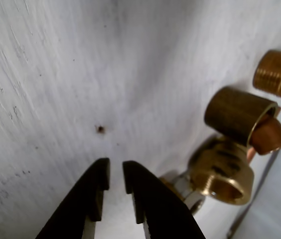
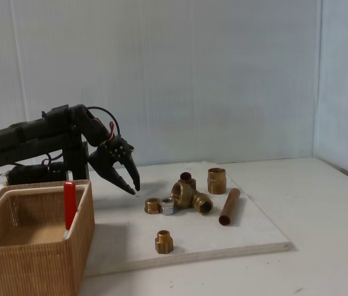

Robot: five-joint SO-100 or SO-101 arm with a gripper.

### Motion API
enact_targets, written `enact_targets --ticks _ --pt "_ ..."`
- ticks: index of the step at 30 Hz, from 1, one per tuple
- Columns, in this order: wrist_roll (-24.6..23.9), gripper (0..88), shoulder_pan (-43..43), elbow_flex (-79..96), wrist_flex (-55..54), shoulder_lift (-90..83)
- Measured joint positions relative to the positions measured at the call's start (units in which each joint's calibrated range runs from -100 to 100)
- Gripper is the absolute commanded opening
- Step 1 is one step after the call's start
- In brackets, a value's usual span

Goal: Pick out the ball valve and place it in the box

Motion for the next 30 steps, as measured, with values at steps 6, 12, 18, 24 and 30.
enact_targets --ticks 6,12,18,24,30 --pt "0.0 1.4 0.0 0.0 0.09 0.0" --pt "0.0 1.4 0.0 0.0 0.09 0.0" --pt "-1.14 1.4 0.0 0.0 0.09 -0.08" --pt "-5.73 1.9 0.0 0.0 0.09 -0.51" --pt "-9.25 1.8 -0.07 0.0 0.09 -0.68"
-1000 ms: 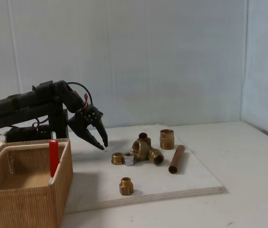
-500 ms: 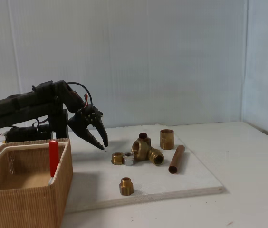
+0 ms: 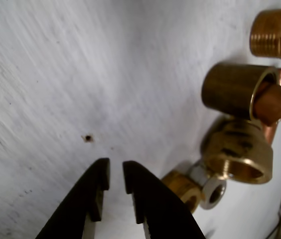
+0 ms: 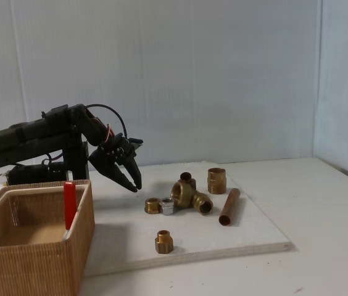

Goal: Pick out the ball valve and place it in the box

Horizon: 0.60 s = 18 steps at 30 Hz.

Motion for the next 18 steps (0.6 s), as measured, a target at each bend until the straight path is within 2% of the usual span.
enact_targets --ticks 11,18 --pt "0.05 1.6 -0.07 0.0 -0.26 0.0" --pt "12.45 1.6 -0.15 0.0 -8.0 0.85"
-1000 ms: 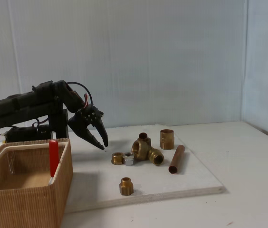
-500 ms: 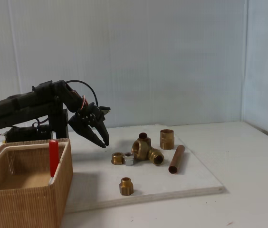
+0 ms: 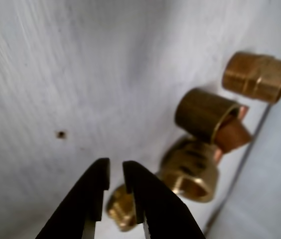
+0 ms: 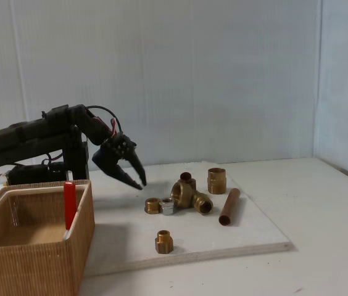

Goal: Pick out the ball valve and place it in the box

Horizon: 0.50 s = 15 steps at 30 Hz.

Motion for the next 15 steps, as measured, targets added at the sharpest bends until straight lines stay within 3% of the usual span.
enact_targets --ticks 15 --pt "2.38 1.6 0.0 0.0 -6.19 0.0"
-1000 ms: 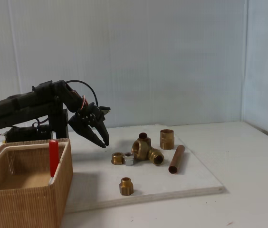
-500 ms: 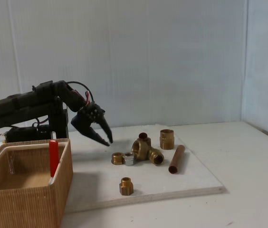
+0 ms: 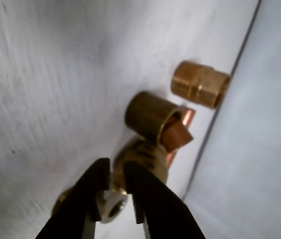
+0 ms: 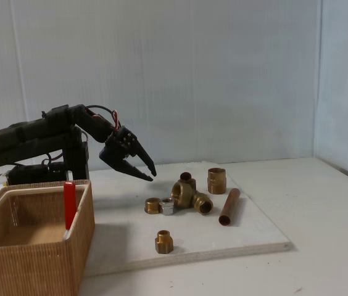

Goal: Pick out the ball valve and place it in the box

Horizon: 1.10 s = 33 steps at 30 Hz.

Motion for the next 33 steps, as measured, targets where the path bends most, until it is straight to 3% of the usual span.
enact_targets --ticks 8,33 --pt "0.0 1.6 0.0 0.0 4.64 0.0" --pt "0.0 1.6 0.0 0.0 4.9 0.0"
